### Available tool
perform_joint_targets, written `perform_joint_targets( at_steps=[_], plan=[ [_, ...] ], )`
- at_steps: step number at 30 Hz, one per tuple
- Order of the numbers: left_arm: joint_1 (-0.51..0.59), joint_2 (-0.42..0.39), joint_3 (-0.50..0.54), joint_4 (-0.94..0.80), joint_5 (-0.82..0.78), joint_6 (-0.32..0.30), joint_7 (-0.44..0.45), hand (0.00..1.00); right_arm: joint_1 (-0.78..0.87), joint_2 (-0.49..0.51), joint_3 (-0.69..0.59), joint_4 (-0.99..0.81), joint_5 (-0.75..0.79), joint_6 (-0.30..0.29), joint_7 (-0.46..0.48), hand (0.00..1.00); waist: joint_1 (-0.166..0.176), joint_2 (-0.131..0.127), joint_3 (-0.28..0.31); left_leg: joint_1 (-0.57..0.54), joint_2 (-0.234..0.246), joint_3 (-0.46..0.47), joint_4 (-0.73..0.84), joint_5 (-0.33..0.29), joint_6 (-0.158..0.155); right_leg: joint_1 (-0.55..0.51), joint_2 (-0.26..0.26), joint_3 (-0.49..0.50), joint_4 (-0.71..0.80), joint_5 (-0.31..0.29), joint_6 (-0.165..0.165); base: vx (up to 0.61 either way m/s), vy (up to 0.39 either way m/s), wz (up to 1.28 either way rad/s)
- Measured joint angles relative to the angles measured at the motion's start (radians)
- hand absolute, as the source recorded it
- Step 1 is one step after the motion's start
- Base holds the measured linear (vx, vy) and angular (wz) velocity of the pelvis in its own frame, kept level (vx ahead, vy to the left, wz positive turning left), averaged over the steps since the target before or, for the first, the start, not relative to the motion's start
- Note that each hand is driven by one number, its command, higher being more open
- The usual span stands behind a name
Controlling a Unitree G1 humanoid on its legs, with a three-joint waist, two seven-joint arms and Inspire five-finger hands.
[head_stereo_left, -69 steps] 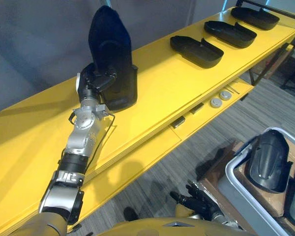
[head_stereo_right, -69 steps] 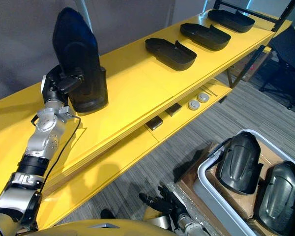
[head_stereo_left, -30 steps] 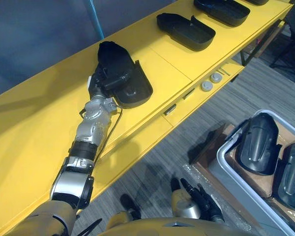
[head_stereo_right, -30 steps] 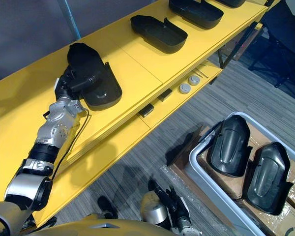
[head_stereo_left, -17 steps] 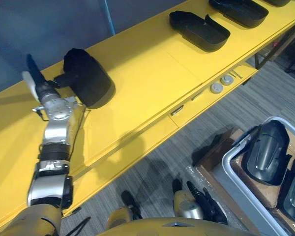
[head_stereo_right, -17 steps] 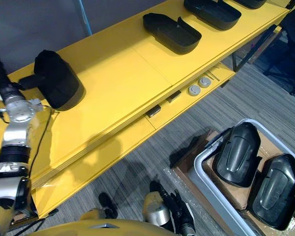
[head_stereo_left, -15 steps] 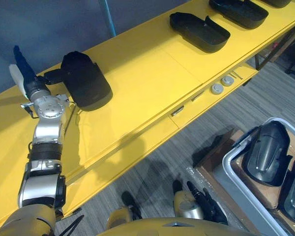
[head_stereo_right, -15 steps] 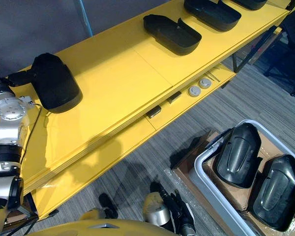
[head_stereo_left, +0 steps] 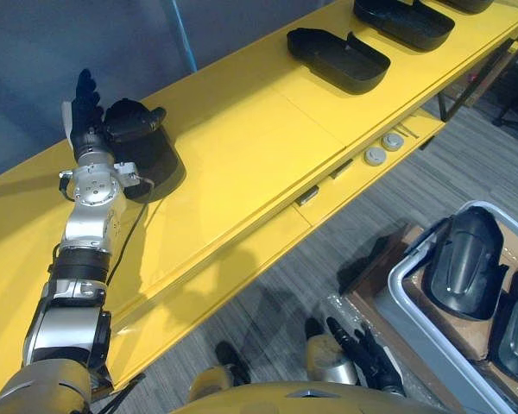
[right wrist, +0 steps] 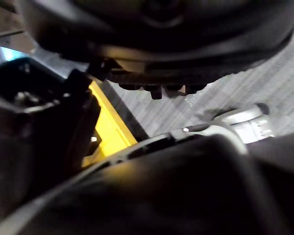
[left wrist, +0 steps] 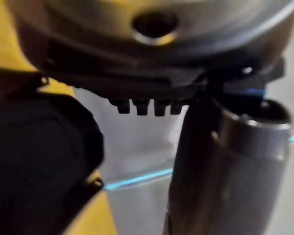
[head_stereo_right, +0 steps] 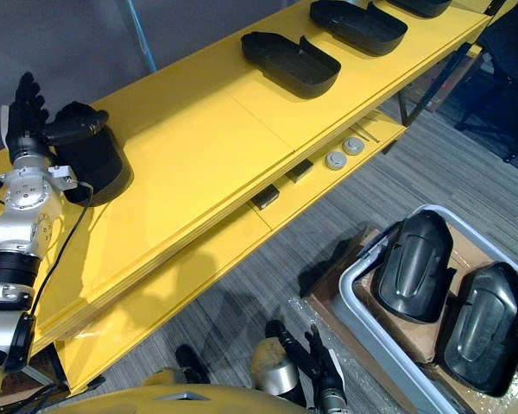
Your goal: Walk over and take three plastic housings, then place them on the shelf
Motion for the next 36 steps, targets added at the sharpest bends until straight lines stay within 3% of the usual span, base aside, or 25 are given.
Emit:
perform_joint_targets(
  at_steps=[5, 6, 8, 10, 13, 15, 19, 24, 27, 31, 36],
  plan=[
    [0.177, -0.021, 0.086, -0.462, -0.052, -0.224, 0.035, 1.00, -0.025, -0.001, -0.038, -0.434, -0.044, -0.106, -0.073, 1.00, 0.032, 0.027, -0.017, 0.004, -0.008, -0.024, -0.015, 0.009, 0.005, 0.015, -0.002, -0.022, -0.008, 0.000, 0.001, -0.02, -0.004, 0.11],
    [0.195, -0.039, 0.104, -0.496, -0.049, -0.244, 0.043, 1.00, -0.041, -0.001, -0.054, -0.473, -0.052, -0.124, -0.078, 1.00, 0.037, 0.031, -0.024, 0.004, -0.012, -0.031, -0.022, 0.014, 0.006, 0.019, -0.004, -0.029, -0.011, 0.001, 0.001, -0.02, -0.007, 0.28],
    [0.274, -0.127, 0.176, -0.600, -0.032, -0.309, 0.079, 1.00, -0.111, -0.020, -0.113, -0.579, -0.083, -0.169, -0.096, 1.00, 0.059, 0.041, -0.053, 0.009, -0.021, -0.058, -0.053, 0.034, 0.008, 0.034, -0.006, -0.059, -0.025, 0.003, 0.003, -0.01, -0.016, 0.40],
    [0.355, -0.211, 0.225, -0.658, 0.051, -0.348, 0.125, 1.00, -0.164, -0.054, -0.147, -0.639, -0.083, -0.174, -0.088, 1.00, 0.088, 0.036, -0.068, 0.023, -0.026, -0.087, -0.075, 0.048, 0.007, 0.062, -0.006, -0.090, -0.042, 0.003, 0.003, -0.02, -0.024, 0.48],
    [0.542, -0.358, 0.244, -0.750, 0.135, -0.377, 0.185, 1.00, -0.252, -0.106, -0.176, -0.662, -0.056, -0.169, -0.054, 1.00, 0.137, 0.008, -0.096, 0.022, -0.033, -0.140, -0.093, 0.067, 0.004, 0.095, -0.005, -0.145, -0.063, 0.003, 0.003, -0.01, -0.024, 0.51],
    [0.667, -0.449, 0.208, -0.783, 0.218, -0.378, 0.204, 1.00, -0.346, -0.111, -0.161, -0.662, -0.010, -0.137, -0.020, 1.00, 0.182, -0.017, -0.104, 0.022, -0.040, -0.174, -0.098, 0.078, 0.006, 0.117, -0.006, -0.177, -0.071, 0.004, 0.004, -0.04, -0.016, 0.42],
    [0.754, -0.483, 0.144, -0.791, 0.298, -0.343, 0.178, 1.00, -0.500, -0.111, -0.092, -0.661, 0.014, -0.066, 0.014, 1.00, 0.223, -0.028, -0.109, 0.022, -0.056, -0.219, -0.117, 0.099, 0.014, 0.138, -0.014, -0.224, -0.073, 0.005, 0.005, -0.06, 0.009, 0.40],
    [0.829, -0.501, 0.113, -0.790, 0.293, -0.310, 0.001, 1.00, -0.687, -0.112, -0.039, -0.580, 0.069, 0.035, 0.059, 1.00, 0.253, -0.029, -0.111, 0.025, -0.073, -0.261, -0.166, 0.139, 0.017, 0.146, -0.023, -0.276, -0.075, 0.006, 0.008, -0.07, 0.027, 0.27],
    [0.867, -0.504, 0.102, -0.762, 0.225, -0.310, -0.097, 1.00, -0.834, -0.117, -0.037, -0.402, 0.134, 0.132, 0.060, 1.00, 0.272, -0.029, -0.111, 0.030, -0.083, -0.295, -0.186, 0.162, 0.022, 0.170, -0.025, -0.313, -0.088, 0.009, 0.012, -0.06, 0.018, 0.33],
    [0.899, -0.509, 0.099, -0.723, 0.118, -0.312, -0.199, 1.00, -0.992, -0.158, -0.034, -0.154, 0.196, 0.252, 0.057, 1.00, 0.328, -0.028, -0.111, 0.004, -0.088, -0.340, -0.187, 0.179, 0.022, 0.176, -0.022, -0.364, -0.093, 0.010, 0.014, -0.04, -0.001, 0.36],
    [0.943, -0.512, 0.097, -0.683, 0.055, -0.312, -0.258, 1.00, -1.142, -0.198, -0.027, 0.080, 0.246, 0.291, 0.056, 1.00, 0.375, -0.026, -0.110, -0.021, -0.101, -0.387, -0.186, 0.196, 0.029, 0.188, -0.018, -0.411, -0.107, 0.021, 0.024, 0.00, -0.022, 0.32]
  ],
)
